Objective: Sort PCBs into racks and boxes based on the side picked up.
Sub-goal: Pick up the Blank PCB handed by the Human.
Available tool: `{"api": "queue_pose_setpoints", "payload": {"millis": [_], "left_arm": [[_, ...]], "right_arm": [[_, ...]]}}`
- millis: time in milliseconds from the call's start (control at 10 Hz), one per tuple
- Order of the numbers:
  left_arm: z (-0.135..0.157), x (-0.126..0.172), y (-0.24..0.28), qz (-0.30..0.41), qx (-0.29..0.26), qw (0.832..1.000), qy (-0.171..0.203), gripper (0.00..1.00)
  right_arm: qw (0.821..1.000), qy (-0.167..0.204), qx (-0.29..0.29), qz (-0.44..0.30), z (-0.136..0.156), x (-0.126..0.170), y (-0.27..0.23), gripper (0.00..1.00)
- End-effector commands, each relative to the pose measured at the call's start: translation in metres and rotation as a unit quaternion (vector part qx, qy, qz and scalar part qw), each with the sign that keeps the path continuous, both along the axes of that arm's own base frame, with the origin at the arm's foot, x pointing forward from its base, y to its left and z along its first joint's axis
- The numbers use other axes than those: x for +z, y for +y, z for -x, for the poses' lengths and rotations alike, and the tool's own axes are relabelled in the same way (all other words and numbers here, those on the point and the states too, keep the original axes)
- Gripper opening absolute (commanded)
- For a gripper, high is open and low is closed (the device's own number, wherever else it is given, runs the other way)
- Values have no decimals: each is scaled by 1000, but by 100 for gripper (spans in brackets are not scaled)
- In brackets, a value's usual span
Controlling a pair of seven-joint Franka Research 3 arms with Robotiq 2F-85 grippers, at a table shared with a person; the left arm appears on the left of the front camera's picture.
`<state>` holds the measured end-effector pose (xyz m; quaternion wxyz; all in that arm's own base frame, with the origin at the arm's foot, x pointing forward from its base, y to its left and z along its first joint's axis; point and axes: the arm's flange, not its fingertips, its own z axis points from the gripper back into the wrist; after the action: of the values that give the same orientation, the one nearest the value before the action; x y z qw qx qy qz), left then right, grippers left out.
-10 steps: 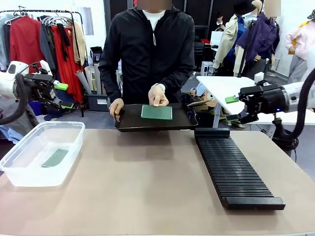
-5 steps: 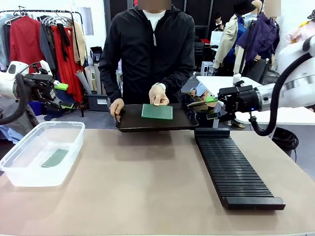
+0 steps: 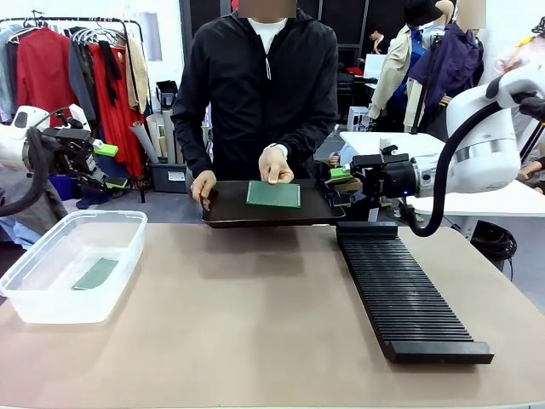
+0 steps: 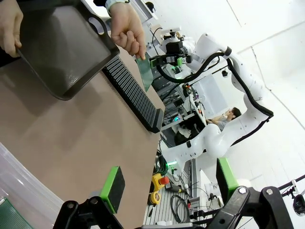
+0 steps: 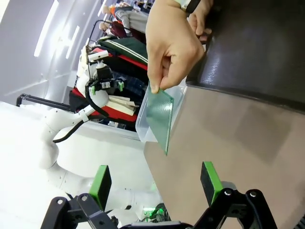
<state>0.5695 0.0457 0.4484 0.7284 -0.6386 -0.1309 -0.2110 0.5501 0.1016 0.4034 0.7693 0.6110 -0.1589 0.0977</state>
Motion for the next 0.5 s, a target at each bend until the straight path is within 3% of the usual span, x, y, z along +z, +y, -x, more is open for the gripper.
{"api": "queue_pose_setpoints", "payload": {"millis": [0, 400], "left_arm": [[1, 0, 1, -4, -3, 1000, 0, 100], [1, 0, 1, -4, -3, 1000, 0, 100]], "right_arm": [[999, -21, -23, -13, -11, -6, 18, 100], [999, -17, -24, -34, -28, -17, 44, 100]]}}
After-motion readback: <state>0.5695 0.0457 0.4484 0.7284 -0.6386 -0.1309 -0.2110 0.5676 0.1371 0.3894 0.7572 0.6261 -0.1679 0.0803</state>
